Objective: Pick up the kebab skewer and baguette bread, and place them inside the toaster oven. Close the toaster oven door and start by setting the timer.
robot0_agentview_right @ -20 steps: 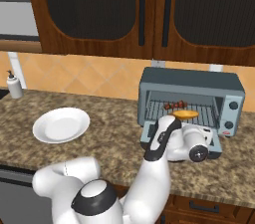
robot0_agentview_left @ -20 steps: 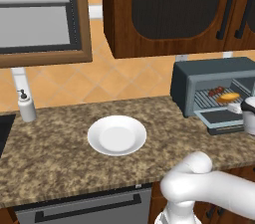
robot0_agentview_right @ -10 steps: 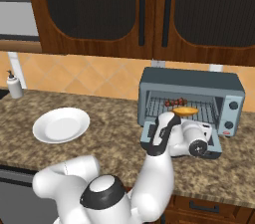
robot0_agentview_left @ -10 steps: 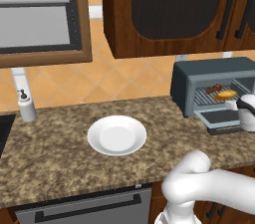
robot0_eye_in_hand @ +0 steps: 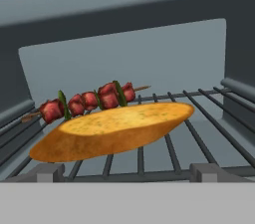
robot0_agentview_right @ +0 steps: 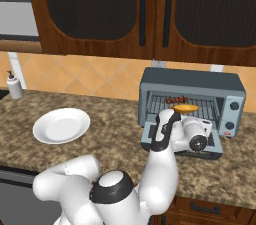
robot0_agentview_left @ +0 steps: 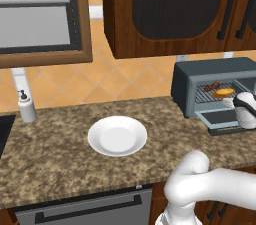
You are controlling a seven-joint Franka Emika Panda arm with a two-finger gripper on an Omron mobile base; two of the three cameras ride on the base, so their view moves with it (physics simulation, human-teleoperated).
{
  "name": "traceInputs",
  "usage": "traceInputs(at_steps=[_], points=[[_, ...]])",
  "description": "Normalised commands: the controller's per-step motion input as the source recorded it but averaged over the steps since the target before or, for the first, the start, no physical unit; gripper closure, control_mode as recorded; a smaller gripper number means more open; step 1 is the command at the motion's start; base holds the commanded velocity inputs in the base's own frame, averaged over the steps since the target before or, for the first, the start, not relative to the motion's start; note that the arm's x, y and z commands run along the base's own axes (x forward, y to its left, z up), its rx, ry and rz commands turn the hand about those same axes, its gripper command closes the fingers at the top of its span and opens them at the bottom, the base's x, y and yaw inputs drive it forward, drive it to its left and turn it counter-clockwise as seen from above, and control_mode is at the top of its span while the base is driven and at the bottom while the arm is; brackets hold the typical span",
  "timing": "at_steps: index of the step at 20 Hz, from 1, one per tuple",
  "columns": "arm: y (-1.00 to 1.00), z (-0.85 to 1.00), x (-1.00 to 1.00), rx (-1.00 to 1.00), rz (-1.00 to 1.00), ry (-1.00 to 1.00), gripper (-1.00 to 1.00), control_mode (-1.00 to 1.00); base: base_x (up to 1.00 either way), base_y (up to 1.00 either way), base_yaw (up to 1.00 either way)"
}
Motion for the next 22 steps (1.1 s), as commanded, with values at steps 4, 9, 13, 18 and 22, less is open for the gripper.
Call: traceInputs(at_steps=[4,9,13,18,22], points=[[0.00,0.00,0.23,0.00,0.00,0.00,-1.00,-1.00,0.00,0.00,0.00],[0.00,0.00,0.22,0.00,0.00,0.00,-1.00,-1.00,0.00,0.00,0.00],[0.00,0.00,0.23,0.00,0.00,0.00,-1.00,-1.00,0.00,0.00,0.00],[0.00,0.00,0.19,0.00,0.00,0.00,-1.00,-1.00,0.00,0.00,0.00],[0.00,0.00,-0.03,0.00,0.00,0.00,-1.00,-1.00,0.00,0.00,0.00]])
